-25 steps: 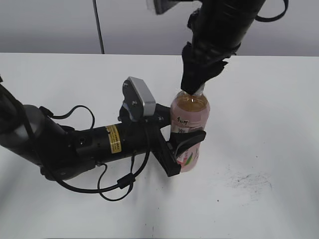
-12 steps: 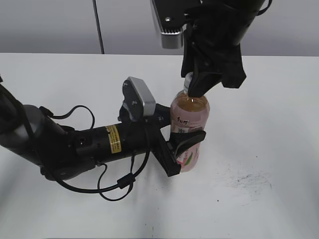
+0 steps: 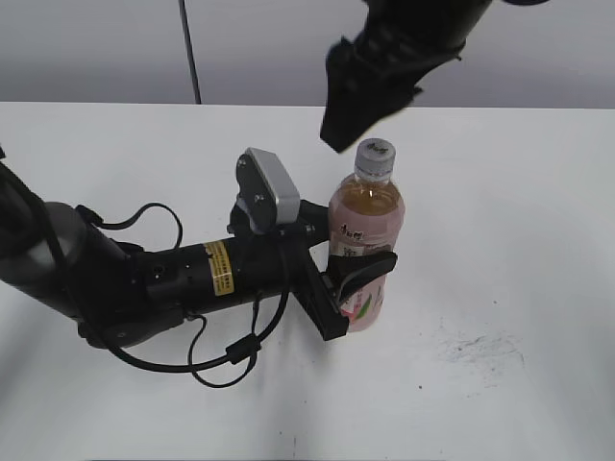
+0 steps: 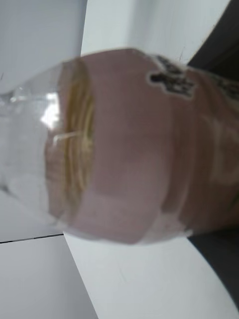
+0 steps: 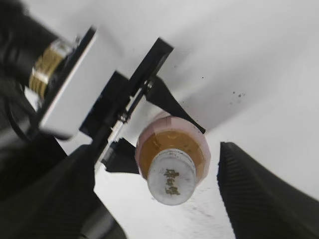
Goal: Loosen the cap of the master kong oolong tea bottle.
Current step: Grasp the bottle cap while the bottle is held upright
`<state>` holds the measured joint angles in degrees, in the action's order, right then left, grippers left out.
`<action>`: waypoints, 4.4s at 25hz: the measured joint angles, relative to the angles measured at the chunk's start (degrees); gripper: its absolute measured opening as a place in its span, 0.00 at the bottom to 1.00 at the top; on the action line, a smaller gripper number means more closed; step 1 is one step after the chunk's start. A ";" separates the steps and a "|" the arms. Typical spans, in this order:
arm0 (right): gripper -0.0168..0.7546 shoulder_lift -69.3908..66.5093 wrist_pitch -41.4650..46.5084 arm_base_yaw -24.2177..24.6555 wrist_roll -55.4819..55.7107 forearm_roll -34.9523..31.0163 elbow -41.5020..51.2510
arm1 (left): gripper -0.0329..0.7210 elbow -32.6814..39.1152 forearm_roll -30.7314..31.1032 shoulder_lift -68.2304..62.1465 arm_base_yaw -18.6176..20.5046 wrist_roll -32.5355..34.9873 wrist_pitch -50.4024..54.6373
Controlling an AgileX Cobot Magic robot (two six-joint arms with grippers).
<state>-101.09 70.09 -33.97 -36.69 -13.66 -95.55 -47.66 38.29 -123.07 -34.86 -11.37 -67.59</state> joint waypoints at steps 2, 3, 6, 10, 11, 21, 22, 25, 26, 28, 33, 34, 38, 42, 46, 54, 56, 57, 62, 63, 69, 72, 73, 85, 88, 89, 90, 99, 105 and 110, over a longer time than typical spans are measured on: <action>0.77 0.27 0.00 0.00 16.47 0.48 -2.54 | 0.55 0.00 0.00 0.00 0.00 0.00 0.00; 0.77 0.27 0.00 0.00 23.94 0.75 -3.26 | 0.55 0.00 0.00 0.00 0.00 0.00 0.00; 0.77 0.27 0.00 0.00 39.00 2.01 -4.11 | 0.55 0.00 0.00 0.00 0.00 0.00 0.00; 0.77 0.27 0.00 0.00 45.64 3.26 -2.76 | 0.55 0.00 0.00 0.00 0.00 0.00 0.00; 0.77 0.27 0.00 0.00 46.08 3.45 -2.14 | 0.55 0.00 0.00 0.00 0.00 0.00 0.00; 0.65 -0.05 0.00 0.00 46.68 3.68 2.89 | 0.55 0.00 0.00 0.00 0.00 0.00 0.00; 0.61 -0.17 0.00 0.00 46.68 3.68 2.89 | 0.55 0.00 0.00 0.00 0.00 0.00 0.00; 0.43 -0.97 0.00 0.00 46.68 3.73 2.89 | 0.55 0.00 0.00 0.00 0.00 0.00 0.00; 0.38 -1.27 -0.12 0.00 46.56 3.72 2.89 | 0.55 0.00 -0.14 0.00 0.00 -0.06 0.06; 0.38 -1.25 -0.35 0.00 44.93 3.72 2.89 | 0.55 0.00 -0.27 0.00 0.00 -0.26 0.06; 0.38 -1.29 -0.30 0.00 29.47 4.05 2.50 | 0.55 0.00 -0.27 0.00 0.00 -0.26 0.11; 0.38 -1.32 -0.18 0.00 23.70 4.10 2.35 | 0.55 0.00 -0.27 0.00 0.00 -0.26 0.06; 0.38 -1.39 0.04 0.00 -6.24 4.10 1.99 | 0.55 0.00 -0.31 0.00 0.00 -0.20 0.06; 0.37 -1.39 0.16 0.00 -29.30 4.10 1.92 | 0.55 0.00 -0.31 0.00 0.00 -0.20 0.06; 0.37 -1.39 0.22 0.00 -37.07 4.11 1.85 | 0.55 0.00 -0.31 0.00 0.00 -0.20 0.06; 0.37 -1.39 0.27 0.00 -38.38 3.94 1.78 | 0.55 0.00 -0.31 0.00 0.00 -0.20 0.06; 0.37 -1.39 0.52 0.00 -38.38 3.67 1.45 | 0.55 0.00 -0.31 0.00 0.00 -0.20 0.06; 0.37 -1.39 0.57 0.00 -38.38 3.46 1.29 | 0.55 0.00 -0.31 0.00 0.00 -0.15 0.00; 0.37 -0.53 1.67 0.00 -34.65 2.37 -1.11 | 0.55 -0.18 -0.78 0.25 0.00 -0.09 -2.78; 0.37 -0.17 1.77 0.00 -33.33 2.23 -1.37 | 0.55 -0.24 -0.79 0.47 0.00 -0.09 -3.14; 0.37 0.37 1.77 0.00 -30.34 2.10 -1.47 | 0.55 -0.42 -0.84 0.71 0.00 -0.09 -3.71; 0.37 0.37 1.77 0.00 -30.45 2.10 -1.47 | 0.55 -0.42 -0.84 0.71 0.00 -0.09 -3.71; 0.37 0.37 1.77 0.00 -30.72 2.10 -1.47 | 0.55 -0.42 -0.84 0.71 0.00 -0.09 -3.71; 0.37 0.37 1.77 0.00 -22.05 3.69 -1.47 | 0.55 -0.42 -0.91 0.71 0.00 -0.14 -3.38; 0.37 0.41 1.77 0.00 -21.63 3.15 -1.47 | 0.55 -0.42 -0.91 0.71 0.00 -0.14 -3.38; 0.37 0.41 1.77 0.00 -21.63 3.02 -1.47 | 0.55 -0.42 -0.91 0.71 0.00 -0.14 -3.38; 0.37 0.50 1.77 0.00 -21.63 2.77 -1.47 | 0.55 -0.42 -0.86 0.71 0.00 -0.14 -3.43; 0.37 0.58 1.77 0.00 -34.60 3.14 -1.47 | 0.55 -0.42 -0.86 0.71 0.00 -0.03 -3.54; 0.37 -1.27 1.77 -0.28 -43.74 3.49 -2.00 | 0.55 -0.28 -1.08 0.71 0.11 -0.13 -1.77; 0.37 -2.41 1.72 -3.08 -46.58 6.13 -2.01 | 0.55 -0.16 -0.78 0.42 0.10 -0.13 -0.42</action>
<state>-103.50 71.81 -37.06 -83.27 -7.53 -97.56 -47.82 37.50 -122.64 -34.76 -11.49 -68.01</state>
